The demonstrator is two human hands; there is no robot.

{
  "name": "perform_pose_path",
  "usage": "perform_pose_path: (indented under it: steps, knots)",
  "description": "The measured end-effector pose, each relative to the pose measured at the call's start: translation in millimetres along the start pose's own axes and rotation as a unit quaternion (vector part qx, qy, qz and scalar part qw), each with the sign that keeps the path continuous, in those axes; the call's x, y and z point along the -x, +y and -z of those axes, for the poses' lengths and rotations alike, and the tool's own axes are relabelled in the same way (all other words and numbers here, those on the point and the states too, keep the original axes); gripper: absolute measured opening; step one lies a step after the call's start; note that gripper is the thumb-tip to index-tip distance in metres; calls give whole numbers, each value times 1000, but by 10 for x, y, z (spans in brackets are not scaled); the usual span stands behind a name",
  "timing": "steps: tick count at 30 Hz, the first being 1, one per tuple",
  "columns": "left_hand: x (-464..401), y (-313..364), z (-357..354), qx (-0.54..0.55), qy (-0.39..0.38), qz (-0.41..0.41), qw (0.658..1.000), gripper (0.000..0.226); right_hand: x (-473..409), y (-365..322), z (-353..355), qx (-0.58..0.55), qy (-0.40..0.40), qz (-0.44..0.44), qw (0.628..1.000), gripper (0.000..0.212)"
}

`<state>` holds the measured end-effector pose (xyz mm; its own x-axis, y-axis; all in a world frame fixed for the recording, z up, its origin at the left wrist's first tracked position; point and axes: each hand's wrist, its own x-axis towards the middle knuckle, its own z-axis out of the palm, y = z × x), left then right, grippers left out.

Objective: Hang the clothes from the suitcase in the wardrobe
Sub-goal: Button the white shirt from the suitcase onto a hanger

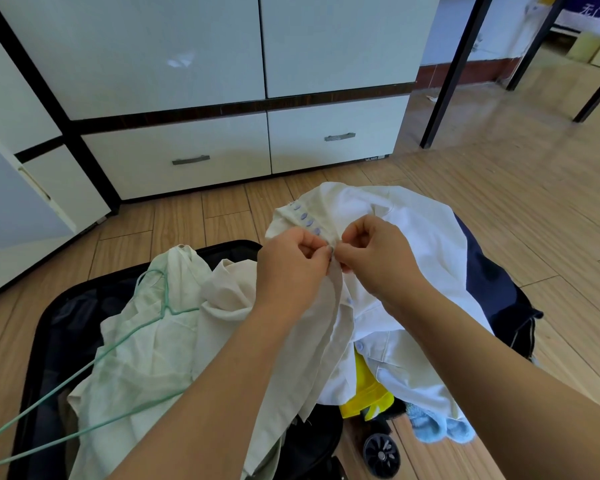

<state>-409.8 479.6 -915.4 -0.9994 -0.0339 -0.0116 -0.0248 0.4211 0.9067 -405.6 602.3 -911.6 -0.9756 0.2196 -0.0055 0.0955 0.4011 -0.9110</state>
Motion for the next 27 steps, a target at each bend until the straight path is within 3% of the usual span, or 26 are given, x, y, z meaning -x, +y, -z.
perform_pose_path:
  steps: [5,9,12,14,16,19,21,27]
  knots:
    - [-54,20,65,-98,-18,-67,993,5,38,29,-17,78,5,96,992,29]
    - [-103,28,96,-80,-82,-20,993,12,26,31,-11,95,2,130,987,25]
    - [-118,29,128,141,-143,115,973,11,15,42,-9,76,-1,138,987,22]
    - [-121,32,155,310,-185,213,908,12,3,37,-26,78,0,147,986,21]
    - [-132,-9,164,381,-176,260,870,14,-31,46,-39,63,-11,121,991,16]
    - [-176,-90,170,354,-103,250,895,10,-69,105,-40,-30,-49,8,998,14]
    - [-199,-149,174,308,-52,225,923,9,-60,186,-54,-11,-69,-33,997,16]
    - [-135,-217,74,282,3,216,935,12,17,260,-275,8,-75,-11,997,10]
